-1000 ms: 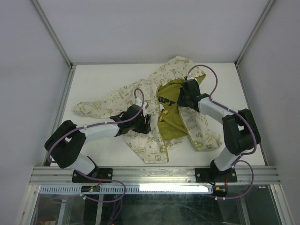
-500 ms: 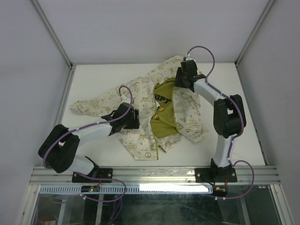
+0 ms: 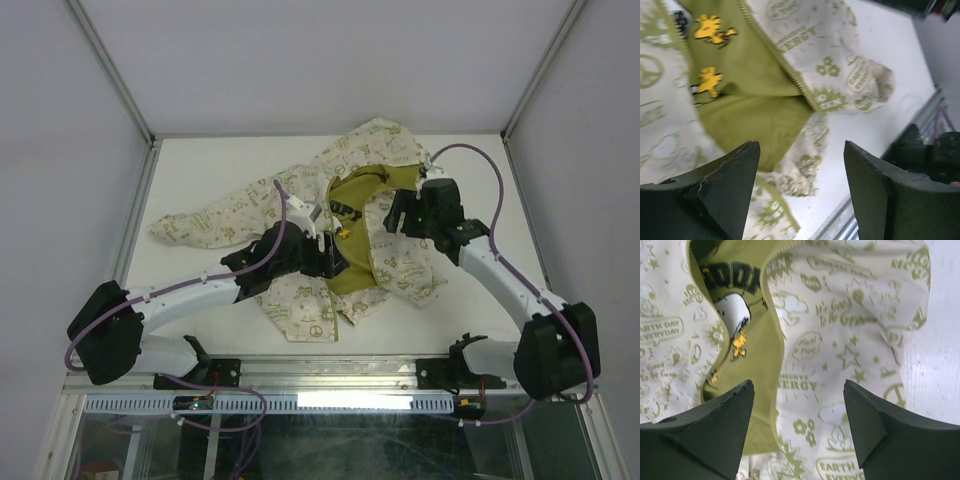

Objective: Zip up the jacket

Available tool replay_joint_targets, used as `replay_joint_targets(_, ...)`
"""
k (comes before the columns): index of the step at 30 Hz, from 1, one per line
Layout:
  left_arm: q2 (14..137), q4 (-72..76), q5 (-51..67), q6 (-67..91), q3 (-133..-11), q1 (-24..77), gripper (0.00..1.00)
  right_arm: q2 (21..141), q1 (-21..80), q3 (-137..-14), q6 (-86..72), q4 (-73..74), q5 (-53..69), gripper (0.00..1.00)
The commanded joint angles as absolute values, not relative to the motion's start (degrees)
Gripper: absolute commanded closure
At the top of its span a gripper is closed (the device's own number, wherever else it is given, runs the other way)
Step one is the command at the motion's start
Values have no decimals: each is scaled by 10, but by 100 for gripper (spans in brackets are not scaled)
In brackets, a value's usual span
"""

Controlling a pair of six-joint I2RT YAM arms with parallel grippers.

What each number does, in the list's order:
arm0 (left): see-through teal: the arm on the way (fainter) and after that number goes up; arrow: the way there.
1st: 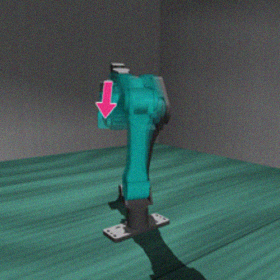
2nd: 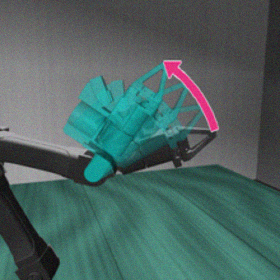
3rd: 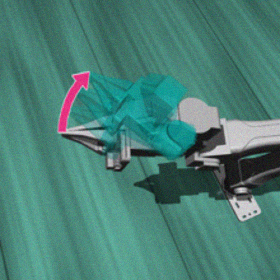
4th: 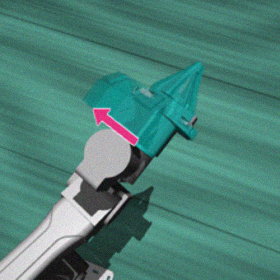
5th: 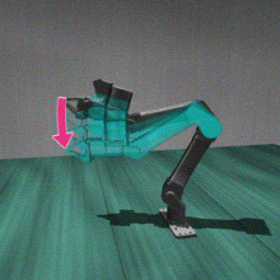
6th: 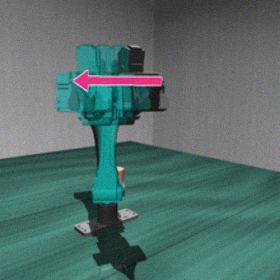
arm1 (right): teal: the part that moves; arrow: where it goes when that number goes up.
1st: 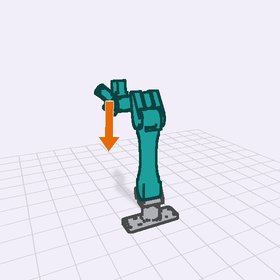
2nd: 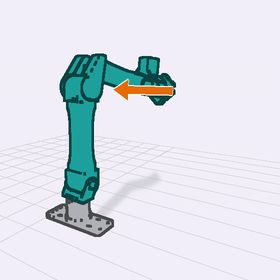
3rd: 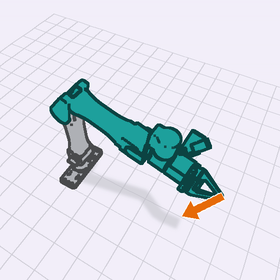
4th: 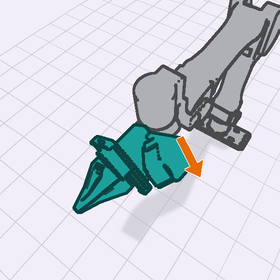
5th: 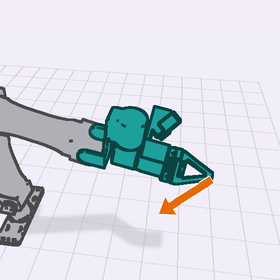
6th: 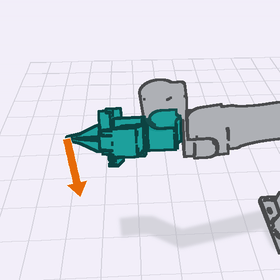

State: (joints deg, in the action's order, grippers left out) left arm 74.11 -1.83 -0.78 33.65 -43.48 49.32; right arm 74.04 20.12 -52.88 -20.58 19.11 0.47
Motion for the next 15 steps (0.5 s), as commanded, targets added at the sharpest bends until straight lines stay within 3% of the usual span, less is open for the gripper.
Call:
replay_joint_targets(1, 794, 138, 63, 406, -444, 504, 30, 659, 202, -457, -221, 163, -12, 23)
replay_joint_targets(5, 872, 234, 74, 457, -447, 506, 28, 598, 202, -413, -238, 145, -24, 19)
replay_joint_targets(15, 1043, 303, 97, 515, -516, 524, 31, 531, 202, -366, -264, 118, -54, 14)
